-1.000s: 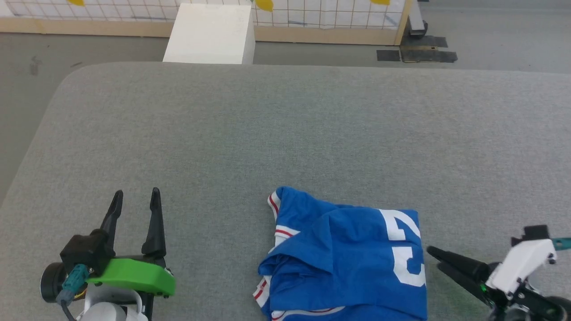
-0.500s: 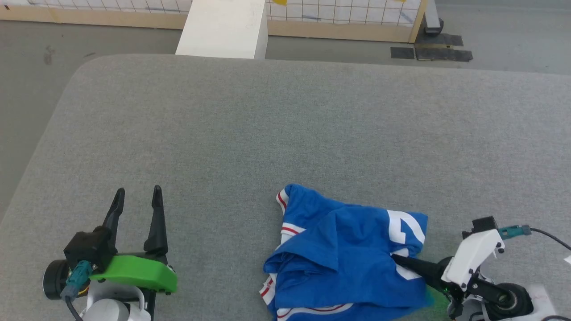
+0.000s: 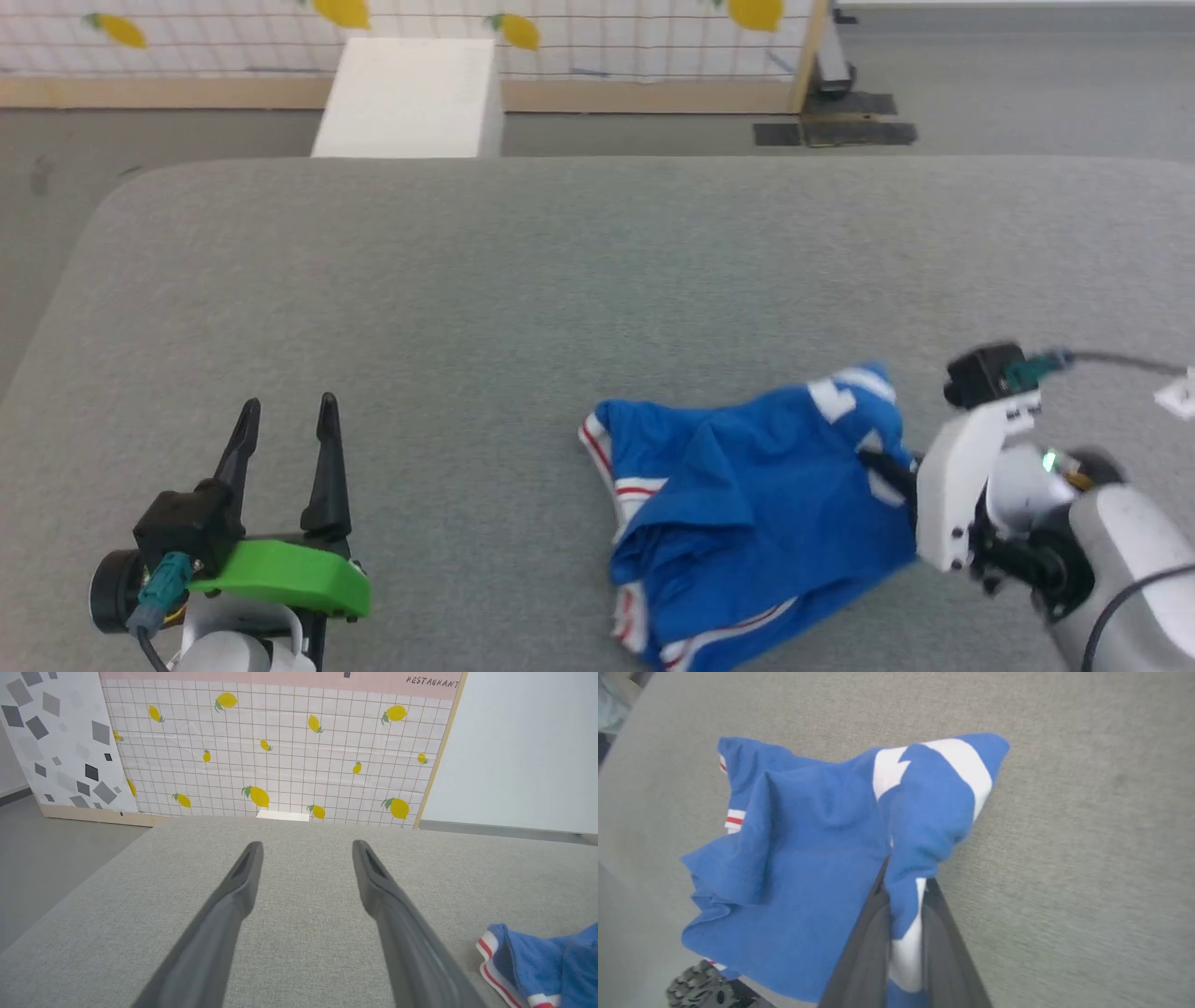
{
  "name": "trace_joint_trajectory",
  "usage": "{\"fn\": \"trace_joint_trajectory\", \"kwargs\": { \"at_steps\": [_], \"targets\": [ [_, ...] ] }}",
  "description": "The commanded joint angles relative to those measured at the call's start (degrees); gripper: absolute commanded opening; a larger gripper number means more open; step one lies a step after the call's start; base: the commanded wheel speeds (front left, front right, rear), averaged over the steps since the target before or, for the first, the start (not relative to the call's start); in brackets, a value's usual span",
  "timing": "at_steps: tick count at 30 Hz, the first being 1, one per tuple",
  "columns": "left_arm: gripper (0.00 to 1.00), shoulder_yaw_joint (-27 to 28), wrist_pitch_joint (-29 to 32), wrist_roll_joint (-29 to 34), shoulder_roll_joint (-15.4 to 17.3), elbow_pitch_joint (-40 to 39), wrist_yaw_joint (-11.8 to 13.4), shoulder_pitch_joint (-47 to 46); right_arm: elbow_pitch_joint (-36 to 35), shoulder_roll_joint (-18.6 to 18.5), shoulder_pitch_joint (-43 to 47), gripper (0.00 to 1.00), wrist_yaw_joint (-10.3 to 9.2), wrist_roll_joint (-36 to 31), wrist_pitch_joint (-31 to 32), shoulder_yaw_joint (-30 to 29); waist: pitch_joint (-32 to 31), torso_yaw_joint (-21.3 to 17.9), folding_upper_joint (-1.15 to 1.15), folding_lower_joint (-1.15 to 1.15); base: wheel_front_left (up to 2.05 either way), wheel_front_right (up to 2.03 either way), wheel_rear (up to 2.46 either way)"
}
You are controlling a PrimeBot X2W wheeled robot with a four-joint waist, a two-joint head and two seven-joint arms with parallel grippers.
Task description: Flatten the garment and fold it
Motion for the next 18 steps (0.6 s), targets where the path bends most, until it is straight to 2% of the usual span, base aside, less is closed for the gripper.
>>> {"fn": "trace_joint_trajectory", "kwargs": {
  "at_steps": [1,2,3,9,13,18],
  "targets": [
    [1.0,0.05,-0.22,0.91,-0.46,-0.34,-0.15,0.26,-1.0,-1.73,-2.36,0.0,-0.08,-1.97,-0.44,1.17,0.47,-3.61,0.69,0.0,0.0,0.0,0.0],
    [1.0,0.2,-0.22,0.96,-0.49,-0.65,-0.09,0.32,-1.84,-2.35,-3.4,0.0,-0.08,-2.83,-0.53,2.15,0.99,-4.9,0.69,0.0,0.0,0.0,0.0],
    [1.0,0.23,-0.22,1.17,-0.74,-1.52,-0.42,-0.22,-3.87,-4.91,-6.27,0.0,-0.08,-4.78,0.71,4.79,2.58,-8.66,0.69,0.0,0.0,0.0,0.0],
    [1.0,1.33,-0.22,1.46,-0.14,-3.93,-0.68,-2.23,-5.68,-9.35,-12.5,0.0,-0.08,-6.81,1.26,7.26,7.93,-17.99,0.69,0.0,0.0,0.0,0.0],
    [1.0,0.95,0.29,2.44,1.22,-5.65,-1.25,-5.16,-3.53,-11.15,-15.36,0.0,-0.08,-7.48,-0.78,6.4,12.21,-22.56,0.69,0.0,0.0,0.0,0.0],
    [1.0,-0.61,2.18,4.0,2.62,-8.28,-2.34,-10.31,2.99,-12.88,-18.12,0.0,-0.08,-9.19,-5.76,3.84,17.96,-25.66,0.69,0.0,0.0,0.0,0.0]
  ]
}}
